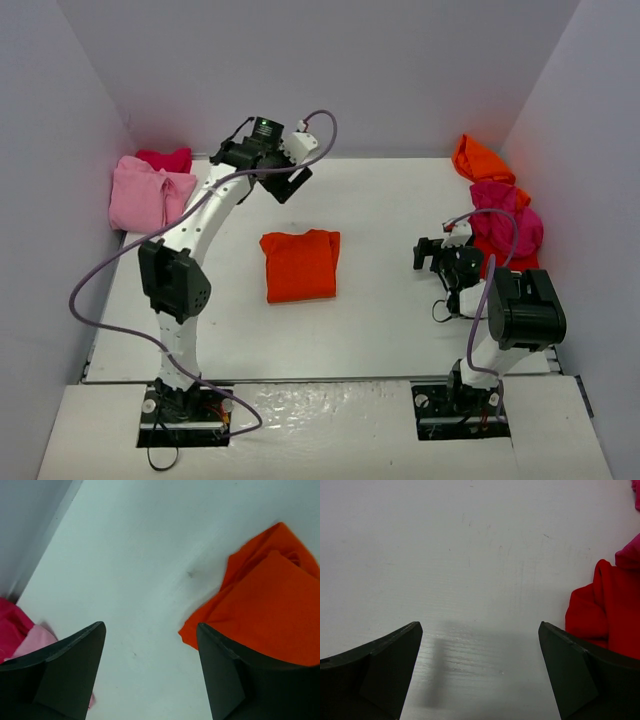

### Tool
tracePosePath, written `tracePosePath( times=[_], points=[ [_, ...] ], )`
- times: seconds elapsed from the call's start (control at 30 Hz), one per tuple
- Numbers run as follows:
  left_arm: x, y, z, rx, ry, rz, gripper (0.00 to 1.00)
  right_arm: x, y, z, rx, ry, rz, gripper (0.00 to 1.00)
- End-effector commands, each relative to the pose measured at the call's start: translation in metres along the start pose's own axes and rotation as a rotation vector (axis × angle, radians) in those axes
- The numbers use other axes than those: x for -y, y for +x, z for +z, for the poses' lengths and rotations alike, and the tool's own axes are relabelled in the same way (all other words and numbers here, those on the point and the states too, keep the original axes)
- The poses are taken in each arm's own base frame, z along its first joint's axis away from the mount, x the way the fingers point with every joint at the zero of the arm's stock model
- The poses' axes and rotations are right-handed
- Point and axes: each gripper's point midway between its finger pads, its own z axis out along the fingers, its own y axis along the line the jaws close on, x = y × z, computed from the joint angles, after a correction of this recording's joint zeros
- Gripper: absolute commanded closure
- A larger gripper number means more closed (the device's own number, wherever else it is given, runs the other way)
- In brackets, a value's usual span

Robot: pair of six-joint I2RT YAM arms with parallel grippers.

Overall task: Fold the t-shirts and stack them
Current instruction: Put the neatly folded tshirt into the corner of the board with the left arm

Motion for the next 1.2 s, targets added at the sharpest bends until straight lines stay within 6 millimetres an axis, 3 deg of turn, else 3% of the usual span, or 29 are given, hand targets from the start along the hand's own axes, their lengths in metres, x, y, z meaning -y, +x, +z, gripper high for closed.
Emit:
tracePosePath(
  times=[0.0, 0.07, 0.1, 0.17, 0.3, 0.43, 0.67, 0.87, 1.17],
  points=[
    [0.053, 0.029, -0.050, -0.065, 0.272, -0.277, 0.30, 0.003, -0.064, 0.005, 0.223, 0.015, -0.063, 0.00],
    [0.086, 0.069, -0.046, -0.179, 0.388, -0.430, 0.30, 0.003, -0.064, 0.005, 0.225, 0.015, -0.064, 0.00],
    [0.093, 0.070, -0.047, -0.181, 0.424, -0.450, 0.30, 0.003, -0.064, 0.005, 0.224, 0.015, -0.064, 0.00],
    [0.119, 0.094, -0.047, -0.228, 0.516, -0.623, 0.30, 0.003, -0.064, 0.005, 0.223, 0.015, -0.063, 0.00],
    [0.138, 0.121, -0.036, -0.212, 0.583, -0.794, 0.30, 0.003, -0.064, 0.006, 0.223, 0.013, -0.064, 0.00],
    [0.129, 0.129, -0.033, -0.201, 0.626, -0.922, 0.30, 0.004, -0.064, 0.005, 0.223, 0.016, -0.063, 0.00],
    [0.112, 0.159, -0.004, -0.244, 0.621, -1.050, 0.30, 0.003, -0.064, 0.005, 0.223, 0.015, -0.063, 0.00],
    [0.122, 0.184, 0.029, -0.364, 0.666, -1.074, 0.32, 0.003, -0.064, 0.005, 0.224, 0.014, -0.064, 0.00],
    [0.132, 0.188, 0.055, -0.426, 0.698, -1.061, 0.33, 0.003, -0.064, 0.005, 0.223, 0.013, -0.064, 0.00]
  ],
)
